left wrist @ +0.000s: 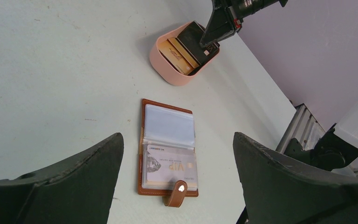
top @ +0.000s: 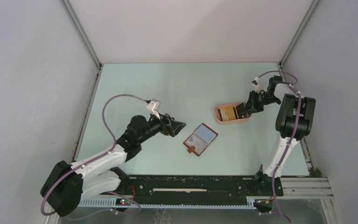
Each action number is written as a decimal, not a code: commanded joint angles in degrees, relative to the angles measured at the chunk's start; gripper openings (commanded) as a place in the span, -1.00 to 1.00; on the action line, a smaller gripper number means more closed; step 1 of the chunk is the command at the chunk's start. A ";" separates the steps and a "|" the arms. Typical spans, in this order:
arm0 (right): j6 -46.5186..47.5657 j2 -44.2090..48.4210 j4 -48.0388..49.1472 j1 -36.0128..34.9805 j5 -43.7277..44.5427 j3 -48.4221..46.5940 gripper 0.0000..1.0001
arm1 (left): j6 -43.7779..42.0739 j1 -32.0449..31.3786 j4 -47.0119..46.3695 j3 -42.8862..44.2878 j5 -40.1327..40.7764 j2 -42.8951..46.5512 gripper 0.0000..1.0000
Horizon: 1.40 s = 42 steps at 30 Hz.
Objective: Put the credit cards into the card holder
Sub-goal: Pick up the credit card from the storage box.
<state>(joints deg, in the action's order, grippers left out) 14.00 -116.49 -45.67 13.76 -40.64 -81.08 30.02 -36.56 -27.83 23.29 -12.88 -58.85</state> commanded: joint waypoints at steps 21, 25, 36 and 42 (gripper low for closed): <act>1.67 0.43 -2.87 3.22 -4.65 -2.16 -0.57 | 0.14 0.37 -1.91 2.66 -1.40 -0.39 0.83; 1.74 0.39 -3.17 3.67 -5.12 -2.20 -0.57 | 0.21 0.35 -1.92 2.73 -1.46 -0.45 0.83; 2.32 -0.38 -4.56 5.03 -7.81 -2.72 -0.54 | 0.13 0.35 -1.92 2.44 -1.31 -0.19 0.83; 2.44 -0.67 -5.12 5.72 -8.55 -2.91 -0.53 | 0.21 0.35 -1.93 2.42 -1.29 -0.09 0.83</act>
<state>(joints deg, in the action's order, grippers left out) 15.31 -116.60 -49.52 18.81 -47.16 -82.04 30.02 -36.56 -27.88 23.29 -13.76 -59.24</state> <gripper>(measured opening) 0.236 0.916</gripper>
